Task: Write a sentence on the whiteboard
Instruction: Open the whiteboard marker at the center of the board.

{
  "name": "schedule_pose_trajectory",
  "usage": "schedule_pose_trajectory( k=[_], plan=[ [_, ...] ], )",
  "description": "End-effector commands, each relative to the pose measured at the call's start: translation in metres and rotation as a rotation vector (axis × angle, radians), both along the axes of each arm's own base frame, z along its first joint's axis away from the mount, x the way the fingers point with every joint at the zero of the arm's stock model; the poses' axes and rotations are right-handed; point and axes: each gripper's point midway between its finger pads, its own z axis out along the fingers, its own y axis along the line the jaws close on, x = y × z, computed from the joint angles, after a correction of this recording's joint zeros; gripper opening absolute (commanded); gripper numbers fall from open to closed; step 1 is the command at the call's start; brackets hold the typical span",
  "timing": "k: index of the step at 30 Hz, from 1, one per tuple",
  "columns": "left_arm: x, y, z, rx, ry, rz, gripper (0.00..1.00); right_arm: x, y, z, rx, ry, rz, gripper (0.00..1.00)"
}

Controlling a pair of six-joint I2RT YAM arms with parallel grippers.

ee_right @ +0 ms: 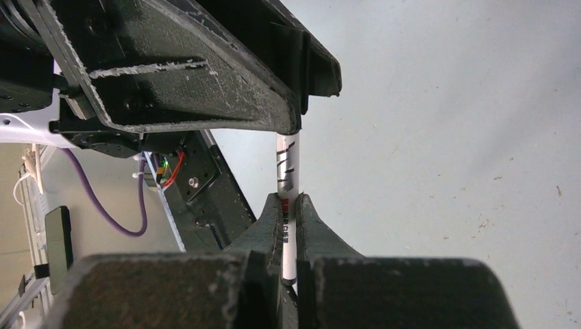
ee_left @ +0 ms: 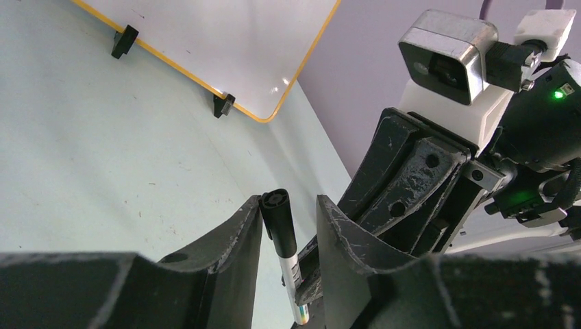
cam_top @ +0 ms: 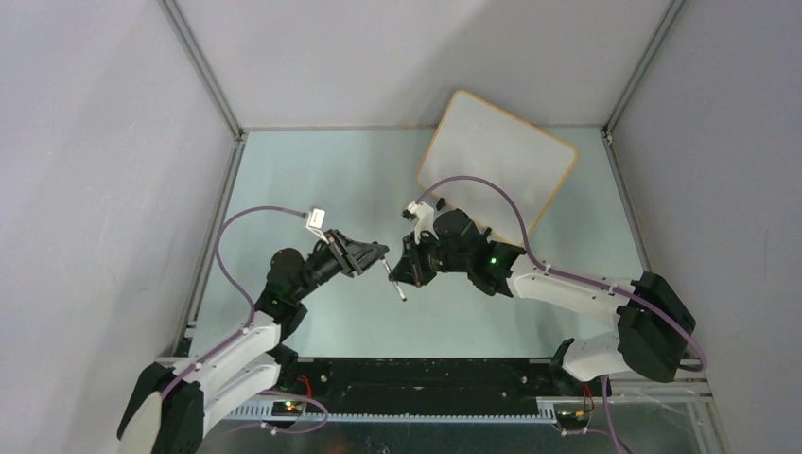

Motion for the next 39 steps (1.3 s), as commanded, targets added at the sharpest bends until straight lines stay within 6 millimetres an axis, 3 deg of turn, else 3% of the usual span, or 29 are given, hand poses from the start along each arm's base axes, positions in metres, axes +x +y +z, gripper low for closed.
schedule_pose_trajectory(
  k=[1, 8, 16, 18, 19, 21, 23, 28, 34, 35, 36, 39],
  plan=[
    [0.002, -0.002, 0.032, -0.056, -0.064, 0.007, 0.39, 0.004, 0.002, 0.015, 0.007, -0.039, -0.003, 0.0],
    [0.001, -0.001, 0.037, -0.08, -0.064, 0.009, 0.34, 0.004, 0.001, 0.014, 0.0, -0.038, -0.005, 0.0],
    [0.002, -0.004, 0.034, -0.067, -0.051, -0.005, 0.01, 0.005, 0.002, 0.019, 0.016, -0.05, -0.008, 0.0],
    [0.002, -0.003, 0.033, -0.07, -0.044, 0.002, 0.0, 0.005, 0.001, 0.02, 0.015, -0.054, -0.011, 0.12],
    [0.003, -0.002, 0.033, -0.071, -0.042, 0.009, 0.0, 0.007, 0.0, 0.02, 0.012, -0.058, -0.024, 0.33],
    [0.004, 0.0, 0.034, -0.078, -0.041, 0.022, 0.0, 0.009, -0.004, 0.019, 0.004, -0.062, -0.051, 0.59],
    [0.005, 0.002, 0.034, -0.089, -0.035, 0.039, 0.0, 0.01, -0.008, 0.019, 0.013, -0.07, -0.076, 0.71],
    [0.009, 0.017, 0.042, -0.148, -0.05, 0.1, 0.0, 0.006, -0.014, 0.046, 0.164, -0.124, -0.118, 0.77],
    [0.009, 0.029, 0.06, -0.284, -0.086, 0.128, 0.0, 0.008, -0.031, 0.046, 0.302, -0.136, -0.245, 0.78],
    [0.008, 0.031, 0.068, -0.321, -0.106, 0.127, 0.0, 0.01, -0.031, 0.058, 0.364, -0.159, -0.258, 0.78],
    [0.008, 0.033, 0.066, -0.335, -0.103, 0.134, 0.0, 0.01, -0.038, 0.054, 0.384, -0.152, -0.292, 0.8],
    [0.011, 0.037, 0.075, -0.391, -0.138, 0.148, 0.0, 0.018, -0.048, 0.075, 0.494, -0.205, -0.36, 0.84]
  ],
)
